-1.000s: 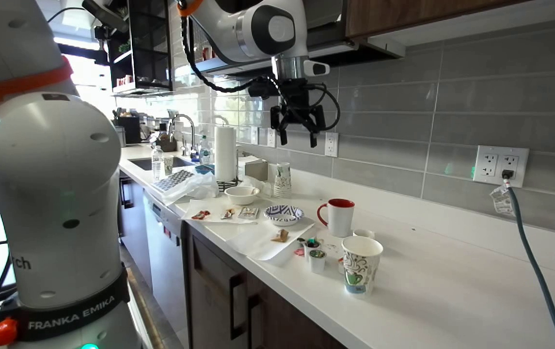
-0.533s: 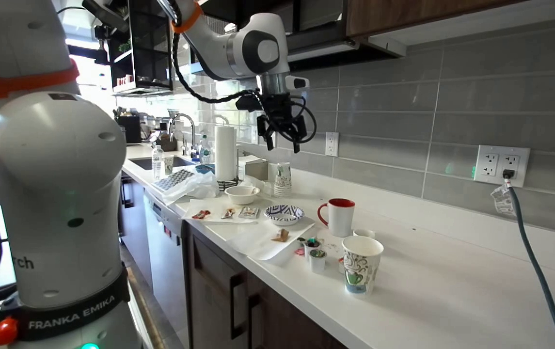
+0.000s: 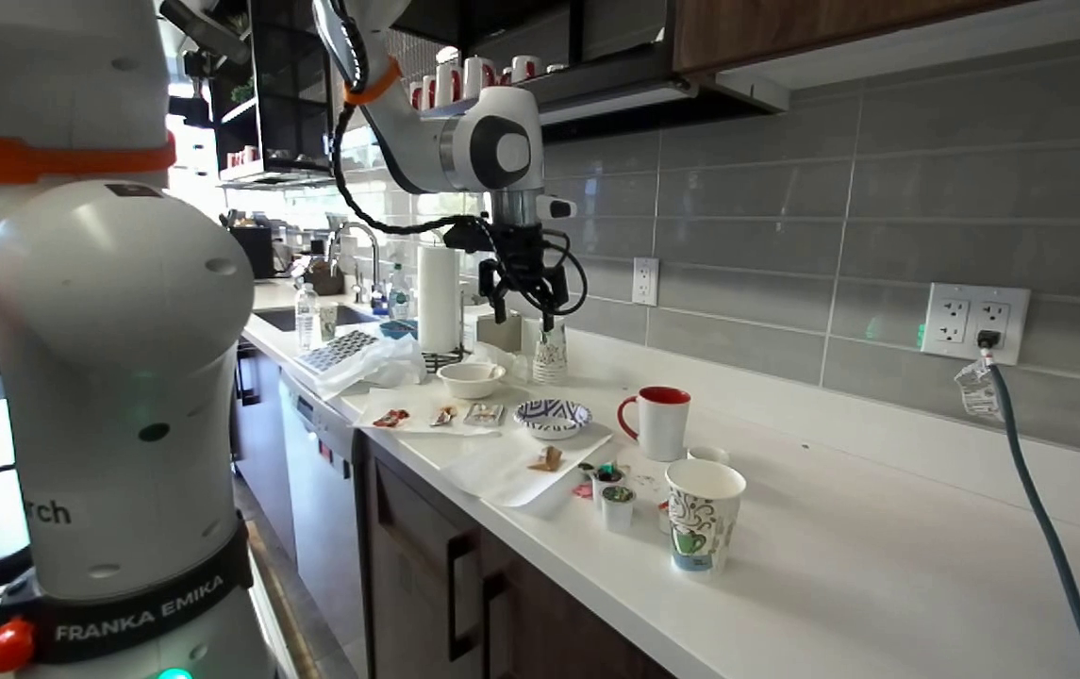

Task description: Pick up the plate on the right and pour its contents into the plate on the left

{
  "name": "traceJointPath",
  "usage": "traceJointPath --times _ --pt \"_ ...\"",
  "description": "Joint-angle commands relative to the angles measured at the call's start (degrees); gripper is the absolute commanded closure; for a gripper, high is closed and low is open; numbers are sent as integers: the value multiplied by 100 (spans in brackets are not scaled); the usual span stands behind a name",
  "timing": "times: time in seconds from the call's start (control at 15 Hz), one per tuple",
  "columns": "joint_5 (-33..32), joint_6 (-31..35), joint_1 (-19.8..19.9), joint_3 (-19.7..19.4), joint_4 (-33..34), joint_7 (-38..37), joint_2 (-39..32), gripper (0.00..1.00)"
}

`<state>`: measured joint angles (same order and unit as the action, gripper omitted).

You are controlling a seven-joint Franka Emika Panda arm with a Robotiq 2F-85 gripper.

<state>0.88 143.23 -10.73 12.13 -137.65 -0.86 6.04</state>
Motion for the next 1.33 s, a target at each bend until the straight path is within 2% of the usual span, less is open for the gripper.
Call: traceJointPath --times 0.0,0.13,0.27,0.6,1.07,1.27 --pt "-1 -13 -31 -28 37 1 -47 0" --pt "-1 -14 -30 -28 70 1 -70 0" --pt "62 89 -60 6 261 -63 -436 0" --pt "-409 377 -97 28 755 -701 -1228 0" --pt "-1337 575 -370 -339 1539 -1663 -2191 0" --pt "-1352 822 -466 -473 1779 -1766 -2534 0"
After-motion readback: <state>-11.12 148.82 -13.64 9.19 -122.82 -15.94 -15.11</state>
